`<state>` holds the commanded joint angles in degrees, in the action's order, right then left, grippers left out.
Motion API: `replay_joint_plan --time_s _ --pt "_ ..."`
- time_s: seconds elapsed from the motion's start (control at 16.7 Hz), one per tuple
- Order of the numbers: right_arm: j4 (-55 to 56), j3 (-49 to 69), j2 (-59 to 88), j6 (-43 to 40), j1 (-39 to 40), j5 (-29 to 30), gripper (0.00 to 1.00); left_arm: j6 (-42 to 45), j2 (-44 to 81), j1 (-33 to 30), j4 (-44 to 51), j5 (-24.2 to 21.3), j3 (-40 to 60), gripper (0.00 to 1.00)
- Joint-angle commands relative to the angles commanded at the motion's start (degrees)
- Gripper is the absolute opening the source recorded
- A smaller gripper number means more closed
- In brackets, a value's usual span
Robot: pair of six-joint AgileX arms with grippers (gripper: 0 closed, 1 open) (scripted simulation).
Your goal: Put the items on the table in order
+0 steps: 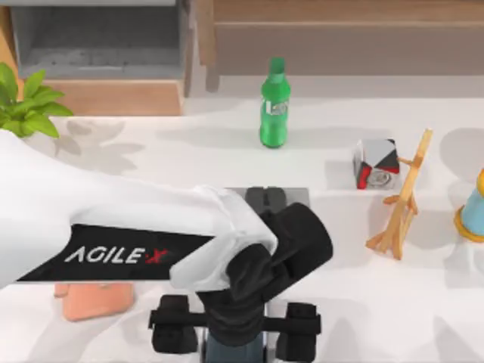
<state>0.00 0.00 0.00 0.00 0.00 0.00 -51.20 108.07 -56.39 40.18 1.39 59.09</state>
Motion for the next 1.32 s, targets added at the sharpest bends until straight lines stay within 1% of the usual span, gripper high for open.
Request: replay_joint_plan --time_s 0.18,0.96,1.02,1.32 --pt "0.0 0.0 0.0 0.0 0.0 0.0 1.0 0.0 0.0 0.0 0.0 0.0 0.0 1.0" --pt "0.0 0.0 0.0 0.0 0.0 0.0 1.0 0.0 0.0 0.0 0.0 0.0 0.0 0.02" --pt "0.0 0.0 0.0 0.0 0.0 0.0 1.0 0.0 0.0 0.0 0.0 0.0 0.0 0.0" --pt "0.0 0.0 0.0 0.0 0.0 0.0 1.0 0.0 0.0 0.0 0.0 0.0 0.0 0.0"
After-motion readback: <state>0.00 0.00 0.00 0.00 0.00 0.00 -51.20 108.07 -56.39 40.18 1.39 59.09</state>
